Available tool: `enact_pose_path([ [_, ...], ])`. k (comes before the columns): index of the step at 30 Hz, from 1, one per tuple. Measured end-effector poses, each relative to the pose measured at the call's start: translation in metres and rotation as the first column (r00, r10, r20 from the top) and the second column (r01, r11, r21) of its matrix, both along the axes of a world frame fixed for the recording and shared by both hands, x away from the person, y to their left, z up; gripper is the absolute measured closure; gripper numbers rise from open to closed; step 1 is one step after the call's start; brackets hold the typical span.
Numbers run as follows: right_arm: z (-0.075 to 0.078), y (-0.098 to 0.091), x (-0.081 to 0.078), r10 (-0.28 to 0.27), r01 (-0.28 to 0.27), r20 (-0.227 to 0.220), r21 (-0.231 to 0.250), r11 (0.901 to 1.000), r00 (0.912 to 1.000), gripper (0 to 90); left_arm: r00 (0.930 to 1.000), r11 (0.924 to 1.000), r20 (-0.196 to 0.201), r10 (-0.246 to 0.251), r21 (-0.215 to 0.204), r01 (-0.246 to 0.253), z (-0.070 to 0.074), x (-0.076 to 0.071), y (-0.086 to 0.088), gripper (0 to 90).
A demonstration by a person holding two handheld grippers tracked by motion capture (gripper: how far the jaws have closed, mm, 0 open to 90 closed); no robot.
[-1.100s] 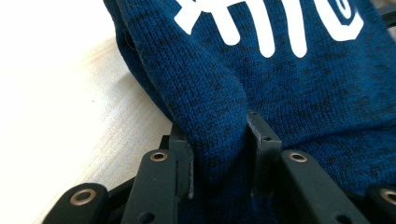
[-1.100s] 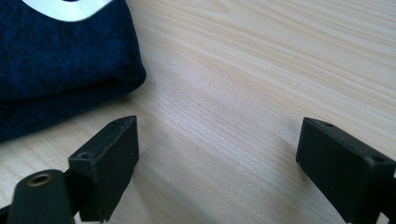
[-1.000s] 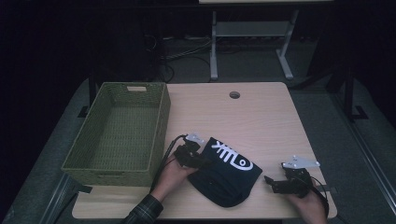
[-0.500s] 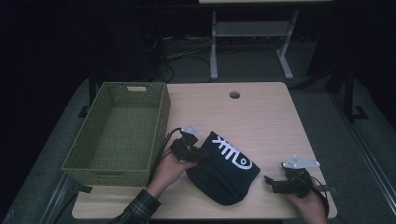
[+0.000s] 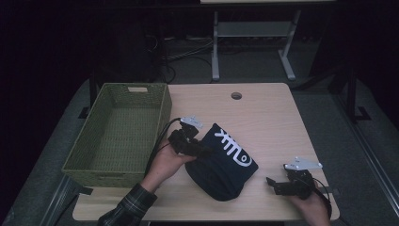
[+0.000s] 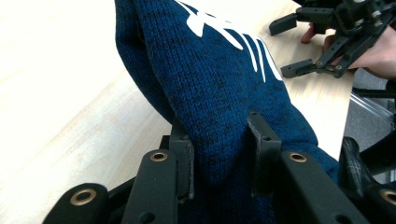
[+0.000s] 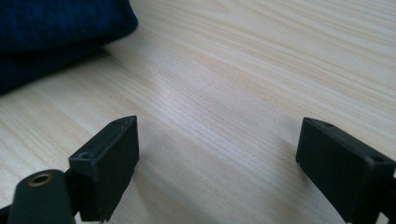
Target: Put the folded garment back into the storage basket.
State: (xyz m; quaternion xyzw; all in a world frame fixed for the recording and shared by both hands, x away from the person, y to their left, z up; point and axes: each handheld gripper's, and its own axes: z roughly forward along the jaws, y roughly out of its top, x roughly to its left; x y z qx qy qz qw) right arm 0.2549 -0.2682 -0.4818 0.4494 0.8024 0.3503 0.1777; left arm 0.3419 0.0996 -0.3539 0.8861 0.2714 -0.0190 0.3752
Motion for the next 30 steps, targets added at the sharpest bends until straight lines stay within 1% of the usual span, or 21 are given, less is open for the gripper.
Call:
enact_pose_path([
  [2, 0.0, 0.0, 0.0, 0.002, -0.002, 0.0, -0.001, 1.0, 1.0, 12.9, 1.0, 1.0, 0.007, -0.005, 0.002, 0.005, 0.005, 0.001, 0.001, 68.8],
  [4, 0.0, 0.0, 0.0, 0.002, -0.002, 0.001, -0.002, 1.0, 1.0, 12.9, 0.9999, 0.9999, 0.011, -0.013, -0.005, 0.013, 0.012, 0.002, 0.003, 68.7],
  [6, 0.0, 0.0, 0.0, 0.002, -0.002, 0.0, -0.001, 1.0, 1.0, 12.9, 0.9996, 0.9998, 0.018, -0.02, 0.0, 0.02, 0.018, 0.003, 0.004, 68.7],
  [8, 0.0, 0.0, 0.0, 0.003, -0.003, 0.0, -0.001, 1.0, 1.0, 12.9, 0.9995, 0.9996, 0.015, -0.029, -0.006, 0.029, 0.023, 0.004, 0.005, 68.7],
  [13, 0.0, 0.0, 0.0, 0.003, -0.003, 0.0, -0.001, 1.0, 1.0, 12.9, 0.9988, 0.9989, 0.017, -0.046, 0.001, 0.046, 0.036, 0.007, 0.009, 68.7],
  [17, 0.0, 0.0, 0.0, 0.002, -0.002, 0.0, -0.001, 1.0, 1.0, 12.9, 0.9975, 0.9975, 0.013, -0.07, 0.008, 0.07, 0.046, 0.01, 0.013, 68.7],
  [25, 0.0, 0.0, 0.0, 0.002, -0.002, 0.001, -0.002, 1.0, 1.0, 12.9, 0.9969, 0.9969, 0.009, -0.078, -0.01, 0.078, 0.069, 0.014, 0.026, 68.7],
  [27, 0.0, 0.0, 0.0, 0.002, -0.002, 0.001, -0.001, 1.0, 1.0, 12.9, 0.9965, 0.9965, 0.002, -0.083, -0.012, 0.083, 0.075, 0.015, 0.031, 68.7],
  [28, 0.0, 0.0, 0.0, 0.001, -0.001, 0.001, -0.001, 1.0, 1.0, 13.0, 0.9965, 0.9965, -0.008, -0.084, -0.008, 0.083, 0.08, 0.016, 0.033, 68.6],
  [30, 0.0, 0.0, 0.0, 0.001, -0.001, 0.001, -0.001, 1.0, 1.0, 12.9, 0.9964, 0.9965, -0.012, -0.084, 0.0, 0.084, 0.084, 0.016, 0.036, 68.6],
])
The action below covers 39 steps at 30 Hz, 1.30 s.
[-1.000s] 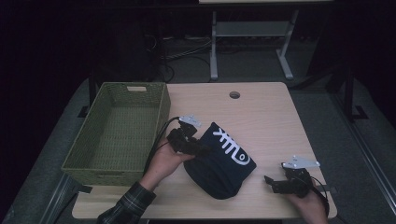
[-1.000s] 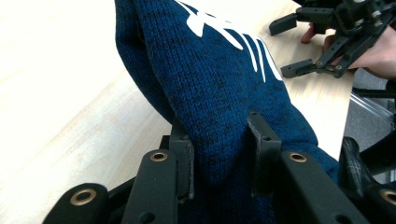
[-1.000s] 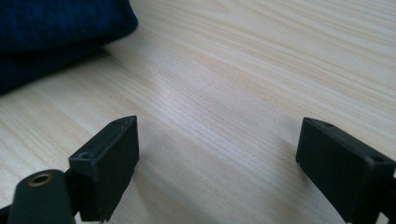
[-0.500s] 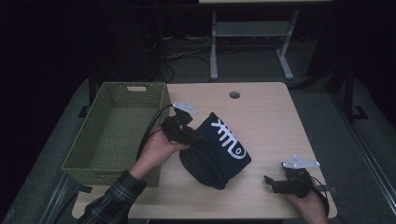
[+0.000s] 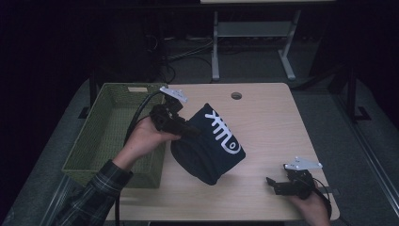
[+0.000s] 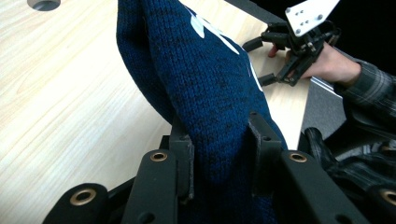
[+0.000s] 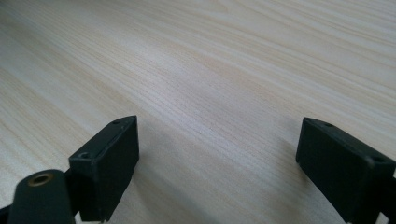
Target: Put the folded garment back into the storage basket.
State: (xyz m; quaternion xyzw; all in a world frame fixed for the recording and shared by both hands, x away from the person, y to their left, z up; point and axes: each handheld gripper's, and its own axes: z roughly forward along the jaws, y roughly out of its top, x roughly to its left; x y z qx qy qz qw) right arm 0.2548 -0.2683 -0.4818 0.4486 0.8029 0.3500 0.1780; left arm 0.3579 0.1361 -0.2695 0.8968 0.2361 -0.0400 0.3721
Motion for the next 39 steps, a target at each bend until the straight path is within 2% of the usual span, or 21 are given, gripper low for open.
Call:
enact_pose_path([
  [10, 0.0, 0.0, 0.0, 0.001, -0.001, 0.001, 0.0, 1.0, 1.0, 13.0, 0.9996, 0.9989, 0.008, 0.028, 0.038, -0.028, 0.018, 0.002, 0.022, 68.6],
  [21, 0.0, 0.0, 0.0, 0.001, -0.001, 0.001, 0.0, 1.0, 1.0, 13.0, 0.9942, 0.9941, 0.03, 0.103, 0.031, -0.104, 0.039, 0.001, 0.053, 68.6],
  [32, 0.0, 0.0, 0.0, 0.0, 0.0, 0.0, 0.0, 1.0, 1.0, 13.2, 0.9795, 0.9808, 0.052, 0.194, 0.006, -0.195, 0.057, -0.005, 0.102, 68.5],
  [39, 0.0, 0.0, 0.0, -0.001, 0.001, 0.001, 0.001, 1.0, 1.0, 13.3, 0.9629, 0.9649, 0.062, 0.263, -0.024, -0.262, 0.067, -0.01, 0.138, 68.5],
])
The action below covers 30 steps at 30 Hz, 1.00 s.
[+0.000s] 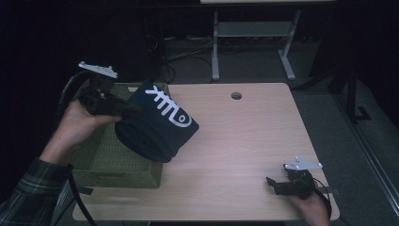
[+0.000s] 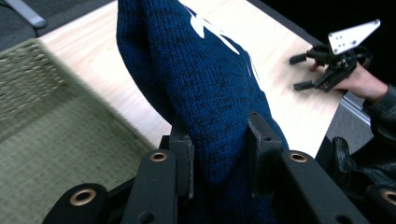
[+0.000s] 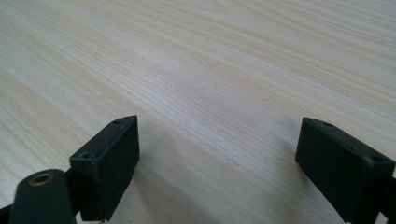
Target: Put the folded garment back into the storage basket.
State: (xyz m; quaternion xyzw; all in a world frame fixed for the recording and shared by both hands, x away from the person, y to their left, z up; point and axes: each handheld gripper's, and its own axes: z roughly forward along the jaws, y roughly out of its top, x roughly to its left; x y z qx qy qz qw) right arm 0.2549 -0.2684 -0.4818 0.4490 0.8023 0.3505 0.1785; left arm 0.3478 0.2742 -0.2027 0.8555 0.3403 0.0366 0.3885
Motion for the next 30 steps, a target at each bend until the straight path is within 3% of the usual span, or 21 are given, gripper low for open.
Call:
enact_pose_path([
  [6, 0.0, 0.0, 0.0, -0.001, 0.001, 0.0, 0.0, 1.0, 1.0, 13.3, 0.9973, 0.9973, 0.019, 0.071, -0.018, -0.071, 0.007, -0.005, 0.034, 68.5],
  [15, 0.0, 0.0, 0.0, -0.002, 0.002, 0.0, 0.001, 1.0, 1.0, 13.4, 0.9876, 0.9876, 0.025, 0.155, -0.028, -0.154, 0.007, -0.014, 0.072, 68.6],
  [30, 0.0, 0.0, 0.0, -0.004, 0.004, -0.001, 0.001, 1.0, 1.0, 13.4, 0.9755, 0.975, -0.026, 0.218, -0.036, -0.219, -0.024, -0.011, 0.094, 68.6],
])
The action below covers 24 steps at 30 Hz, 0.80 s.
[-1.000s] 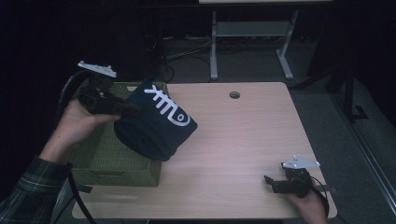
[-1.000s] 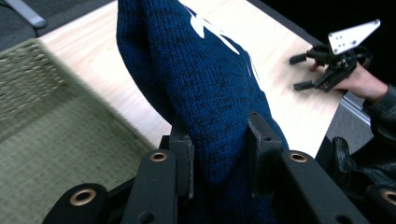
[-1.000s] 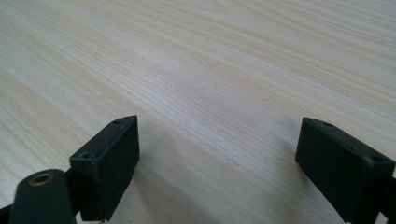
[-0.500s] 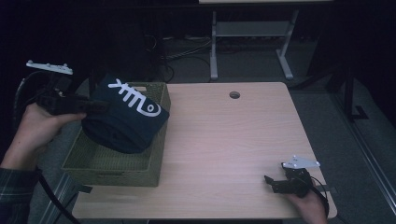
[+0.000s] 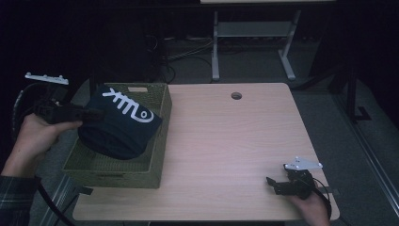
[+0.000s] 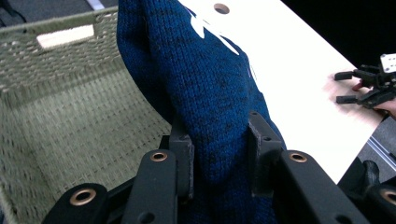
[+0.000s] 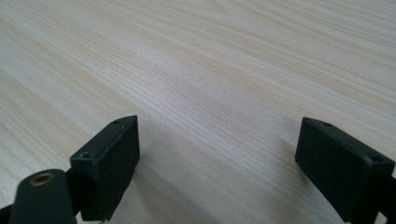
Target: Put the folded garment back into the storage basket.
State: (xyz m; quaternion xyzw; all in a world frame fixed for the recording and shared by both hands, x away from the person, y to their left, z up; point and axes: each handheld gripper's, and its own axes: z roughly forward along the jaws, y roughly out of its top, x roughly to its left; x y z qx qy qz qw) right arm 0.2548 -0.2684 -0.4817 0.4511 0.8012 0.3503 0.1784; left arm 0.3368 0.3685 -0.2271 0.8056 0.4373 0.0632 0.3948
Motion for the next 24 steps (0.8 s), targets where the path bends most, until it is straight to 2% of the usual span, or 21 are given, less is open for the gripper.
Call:
enact_pose_path([
  [13, 0.0, 0.0, 0.0, -0.001, 0.001, 0.0, 0.0, 1.0, 1.0, 13.6, 0.9965, 0.9978, -0.057, 0.061, -0.024, -0.062, -0.036, 0.002, 0.021, 68.5],
  [24, 0.0, 0.0, 0.0, -0.001, 0.001, 0.001, -0.001, 1.0, 1.0, 13.6, 0.9918, 0.9979, -0.119, 0.046, -0.039, -0.051, -0.07, 0.013, 0.014, 68.5],
])
